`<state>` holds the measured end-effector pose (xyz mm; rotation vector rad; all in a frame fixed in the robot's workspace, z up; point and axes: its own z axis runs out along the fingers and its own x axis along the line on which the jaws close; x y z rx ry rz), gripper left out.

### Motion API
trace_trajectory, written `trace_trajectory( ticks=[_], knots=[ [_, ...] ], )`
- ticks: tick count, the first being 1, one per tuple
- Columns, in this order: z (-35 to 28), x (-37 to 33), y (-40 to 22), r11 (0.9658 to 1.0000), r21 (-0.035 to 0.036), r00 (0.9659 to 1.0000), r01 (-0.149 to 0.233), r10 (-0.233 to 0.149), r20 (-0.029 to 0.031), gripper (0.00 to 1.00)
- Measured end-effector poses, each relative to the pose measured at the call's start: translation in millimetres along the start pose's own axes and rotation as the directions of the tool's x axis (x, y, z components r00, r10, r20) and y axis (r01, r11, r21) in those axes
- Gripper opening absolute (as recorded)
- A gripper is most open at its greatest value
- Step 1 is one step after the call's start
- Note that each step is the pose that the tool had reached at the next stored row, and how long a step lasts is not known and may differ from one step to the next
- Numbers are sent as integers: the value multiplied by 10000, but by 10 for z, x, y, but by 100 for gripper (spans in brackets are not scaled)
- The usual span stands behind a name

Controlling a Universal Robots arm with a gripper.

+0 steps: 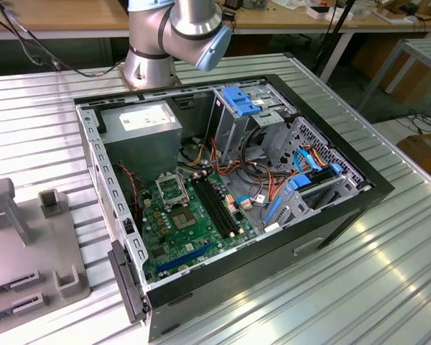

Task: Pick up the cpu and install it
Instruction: 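Pick up the cpu and move it towards the insertion slot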

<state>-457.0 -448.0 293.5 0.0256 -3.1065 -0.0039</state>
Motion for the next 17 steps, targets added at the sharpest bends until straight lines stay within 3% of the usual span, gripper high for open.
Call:
trace_trajectory(
  ticks=[17],
  knots=[
    [-75,3,0,10000,2,10000,0,0,-5,47]
  ],
)
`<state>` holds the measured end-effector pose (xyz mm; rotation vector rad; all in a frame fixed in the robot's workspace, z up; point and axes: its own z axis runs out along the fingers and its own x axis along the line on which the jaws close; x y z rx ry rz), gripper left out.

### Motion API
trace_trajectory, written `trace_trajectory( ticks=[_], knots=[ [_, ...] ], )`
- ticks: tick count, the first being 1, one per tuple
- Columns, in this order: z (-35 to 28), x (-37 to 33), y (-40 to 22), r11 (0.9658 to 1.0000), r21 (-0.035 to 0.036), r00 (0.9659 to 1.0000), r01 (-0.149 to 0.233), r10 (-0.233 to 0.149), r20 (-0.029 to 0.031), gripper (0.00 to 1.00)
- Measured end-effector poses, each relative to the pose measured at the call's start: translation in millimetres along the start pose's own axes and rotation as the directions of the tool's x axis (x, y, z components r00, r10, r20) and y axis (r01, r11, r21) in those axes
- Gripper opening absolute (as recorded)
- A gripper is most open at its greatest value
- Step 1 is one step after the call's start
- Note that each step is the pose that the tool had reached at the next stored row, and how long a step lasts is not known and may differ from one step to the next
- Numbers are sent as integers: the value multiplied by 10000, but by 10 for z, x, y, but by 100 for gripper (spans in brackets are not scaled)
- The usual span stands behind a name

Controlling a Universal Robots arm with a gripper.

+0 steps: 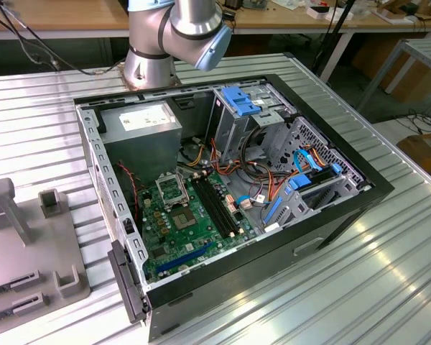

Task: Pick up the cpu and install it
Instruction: 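Pick up the cpu and move it towards the insertion slot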

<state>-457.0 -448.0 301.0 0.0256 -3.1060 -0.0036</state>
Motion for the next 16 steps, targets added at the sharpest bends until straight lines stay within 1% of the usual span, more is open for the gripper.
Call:
trace_trajectory(
  ticks=[2,10,12,16],
  knots=[
    [-41,1,0,10000,-1,10000,0,0,3,47],
    [-144,5,1,10000,-3,10000,0,0,-6,47],
    [-189,6,1,10000,-3,10000,0,0,-10,47],
    [-253,9,1,10000,-2,10000,0,0,-18,47]
  ],
)
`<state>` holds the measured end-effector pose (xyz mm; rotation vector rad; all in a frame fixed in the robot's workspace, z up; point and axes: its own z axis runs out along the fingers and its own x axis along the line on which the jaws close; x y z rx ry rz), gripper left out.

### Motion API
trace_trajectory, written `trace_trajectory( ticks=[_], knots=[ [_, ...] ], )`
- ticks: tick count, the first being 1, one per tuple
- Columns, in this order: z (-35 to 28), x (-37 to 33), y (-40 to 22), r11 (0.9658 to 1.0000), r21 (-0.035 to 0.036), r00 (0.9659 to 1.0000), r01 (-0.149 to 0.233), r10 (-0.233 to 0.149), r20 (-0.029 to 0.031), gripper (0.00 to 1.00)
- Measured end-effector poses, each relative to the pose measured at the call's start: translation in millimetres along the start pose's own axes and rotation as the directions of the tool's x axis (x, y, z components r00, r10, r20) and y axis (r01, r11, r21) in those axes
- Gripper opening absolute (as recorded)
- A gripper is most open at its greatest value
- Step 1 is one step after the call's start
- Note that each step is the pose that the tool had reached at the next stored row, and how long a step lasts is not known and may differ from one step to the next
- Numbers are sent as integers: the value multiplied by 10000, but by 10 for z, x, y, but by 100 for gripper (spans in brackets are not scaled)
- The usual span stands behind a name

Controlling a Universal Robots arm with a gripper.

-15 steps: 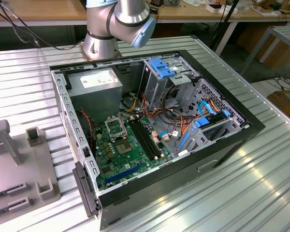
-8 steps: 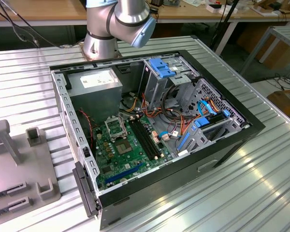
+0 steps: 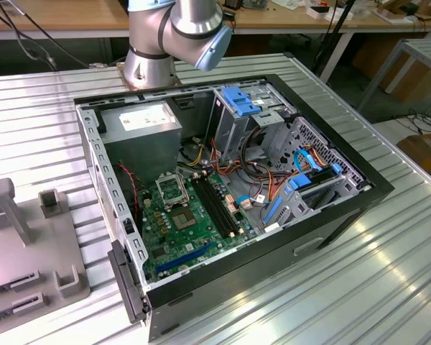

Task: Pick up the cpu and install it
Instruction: 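Pick up the cpu and move it towards the insertion slot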

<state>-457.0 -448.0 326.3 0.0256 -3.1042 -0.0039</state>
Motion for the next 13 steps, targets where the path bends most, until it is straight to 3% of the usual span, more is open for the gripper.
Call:
trace_trajectory(
  ticks=[5,13],
  knots=[
    [-50,2,0,10000,-1,10000,0,0,-7,47],
    [-66,3,0,10000,0,10000,0,0,-12,47]
  ],
)
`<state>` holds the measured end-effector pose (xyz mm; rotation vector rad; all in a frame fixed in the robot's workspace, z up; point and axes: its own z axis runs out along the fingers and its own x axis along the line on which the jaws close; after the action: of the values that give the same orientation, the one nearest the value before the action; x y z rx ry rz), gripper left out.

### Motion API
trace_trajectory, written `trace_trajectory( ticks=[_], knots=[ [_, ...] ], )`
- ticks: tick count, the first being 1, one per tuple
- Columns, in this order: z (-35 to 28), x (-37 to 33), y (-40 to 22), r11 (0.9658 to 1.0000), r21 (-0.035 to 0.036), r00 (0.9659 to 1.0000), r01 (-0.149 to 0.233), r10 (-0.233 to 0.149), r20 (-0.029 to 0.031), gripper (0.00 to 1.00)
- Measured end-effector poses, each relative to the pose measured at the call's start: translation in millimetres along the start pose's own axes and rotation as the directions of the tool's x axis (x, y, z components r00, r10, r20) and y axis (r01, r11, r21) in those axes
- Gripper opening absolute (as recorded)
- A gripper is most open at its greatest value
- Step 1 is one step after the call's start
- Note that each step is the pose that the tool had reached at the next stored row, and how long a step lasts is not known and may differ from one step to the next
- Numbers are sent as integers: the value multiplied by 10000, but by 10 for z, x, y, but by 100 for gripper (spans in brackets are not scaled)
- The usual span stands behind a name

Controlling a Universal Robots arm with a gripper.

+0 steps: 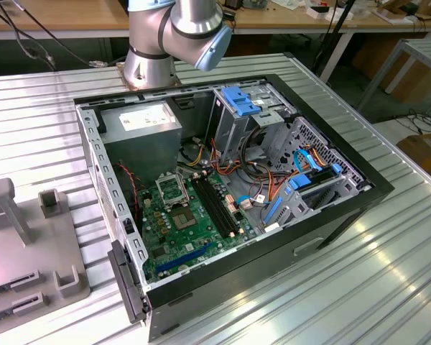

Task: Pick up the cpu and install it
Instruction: 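Pick up the cpu and move it towards the insertion slot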

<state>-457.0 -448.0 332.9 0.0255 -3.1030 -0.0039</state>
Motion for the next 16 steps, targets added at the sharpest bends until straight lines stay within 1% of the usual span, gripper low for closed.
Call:
trace_trajectory(
  ticks=[9,11,12,16],
  knots=[
    [-86,3,0,10000,-2,10000,0,0,-1,47],
    [-219,8,1,10000,-2,10000,0,0,-14,47],
    [-247,9,1,10000,-2,10000,0,0,-18,47],
    [-272,10,1,10000,-2,10000,1,-1,-23,47]
  ],
)
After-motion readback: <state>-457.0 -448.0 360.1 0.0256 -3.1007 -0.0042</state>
